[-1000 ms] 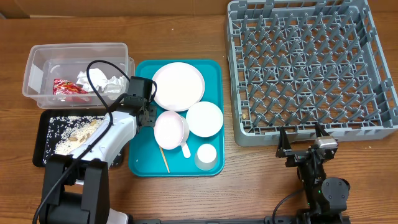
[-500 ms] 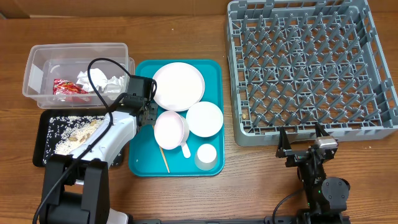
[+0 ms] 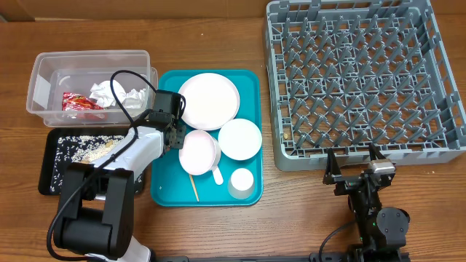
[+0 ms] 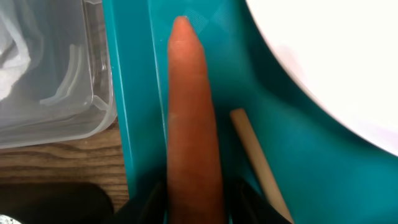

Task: Sort waste into correct bins and load items into the dishwasher
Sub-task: 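Lower the left gripper onto the orange carrot and grasp it, then carry the carrot left and drop it onto the black tray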

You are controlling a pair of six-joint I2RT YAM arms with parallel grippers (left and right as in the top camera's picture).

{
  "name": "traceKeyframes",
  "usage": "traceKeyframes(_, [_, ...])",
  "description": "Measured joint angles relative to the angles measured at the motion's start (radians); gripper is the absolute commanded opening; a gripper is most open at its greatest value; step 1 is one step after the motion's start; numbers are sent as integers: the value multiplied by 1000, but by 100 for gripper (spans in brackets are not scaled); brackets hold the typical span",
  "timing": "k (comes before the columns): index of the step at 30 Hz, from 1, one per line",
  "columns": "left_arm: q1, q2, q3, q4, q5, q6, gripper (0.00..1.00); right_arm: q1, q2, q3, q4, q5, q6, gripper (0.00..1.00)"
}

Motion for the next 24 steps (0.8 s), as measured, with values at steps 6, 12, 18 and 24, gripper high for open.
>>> traceKeyframes(6, [0,1,2,-2,-1,2,14,0,0,0,0,0,0,100])
traceKeyframes(12, [0,2,15,-32,-1,2,6,0,0,0,0,0,0,100])
traceKeyframes(18, [0,2,82,-140,3,3,4,0,0,0,0,0,0,100])
traceKeyframes(24, [0,-37,185,-266,3,-13,4,0,0,0,0,0,0,100])
